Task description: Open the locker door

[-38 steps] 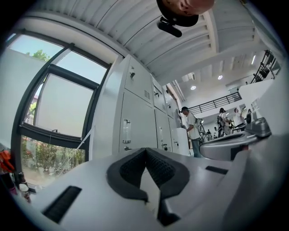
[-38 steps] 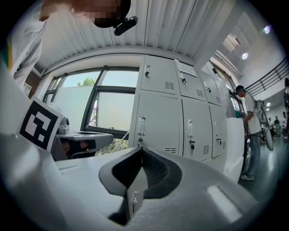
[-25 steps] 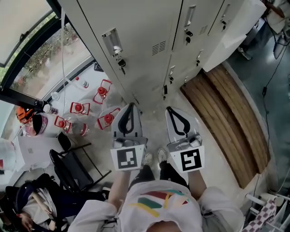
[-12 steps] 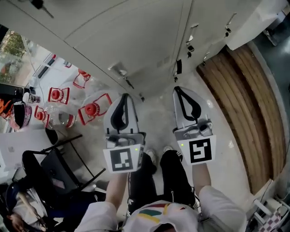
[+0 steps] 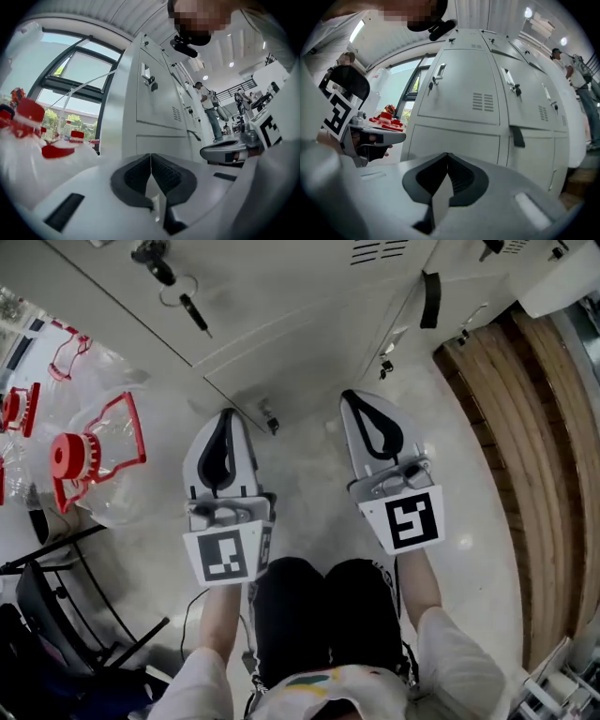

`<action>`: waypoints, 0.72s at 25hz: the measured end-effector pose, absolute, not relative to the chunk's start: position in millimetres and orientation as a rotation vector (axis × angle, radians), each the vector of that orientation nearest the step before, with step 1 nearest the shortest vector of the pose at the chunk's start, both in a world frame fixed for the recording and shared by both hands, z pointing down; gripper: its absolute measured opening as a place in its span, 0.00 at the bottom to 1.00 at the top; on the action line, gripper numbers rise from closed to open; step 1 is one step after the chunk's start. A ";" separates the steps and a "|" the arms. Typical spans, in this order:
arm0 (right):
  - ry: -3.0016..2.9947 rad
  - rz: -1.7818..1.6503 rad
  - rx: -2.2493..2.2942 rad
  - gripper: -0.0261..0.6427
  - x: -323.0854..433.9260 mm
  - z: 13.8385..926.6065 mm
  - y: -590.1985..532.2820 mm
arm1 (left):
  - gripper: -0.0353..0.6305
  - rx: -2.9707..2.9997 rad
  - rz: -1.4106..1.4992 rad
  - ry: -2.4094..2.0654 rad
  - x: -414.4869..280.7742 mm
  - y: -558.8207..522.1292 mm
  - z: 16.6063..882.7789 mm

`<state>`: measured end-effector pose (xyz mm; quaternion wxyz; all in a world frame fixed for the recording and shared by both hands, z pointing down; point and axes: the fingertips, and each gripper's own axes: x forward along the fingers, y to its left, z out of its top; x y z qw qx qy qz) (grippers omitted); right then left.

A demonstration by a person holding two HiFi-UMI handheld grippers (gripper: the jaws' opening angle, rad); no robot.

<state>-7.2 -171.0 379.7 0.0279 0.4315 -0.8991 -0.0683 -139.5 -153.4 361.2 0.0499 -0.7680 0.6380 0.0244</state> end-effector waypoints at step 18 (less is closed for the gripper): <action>-2.875 -0.167 1.164 0.05 -52.0 505.1 -142.4 | 0.08 -2.269 0.107 2.032 -170.3 -154.0 481.1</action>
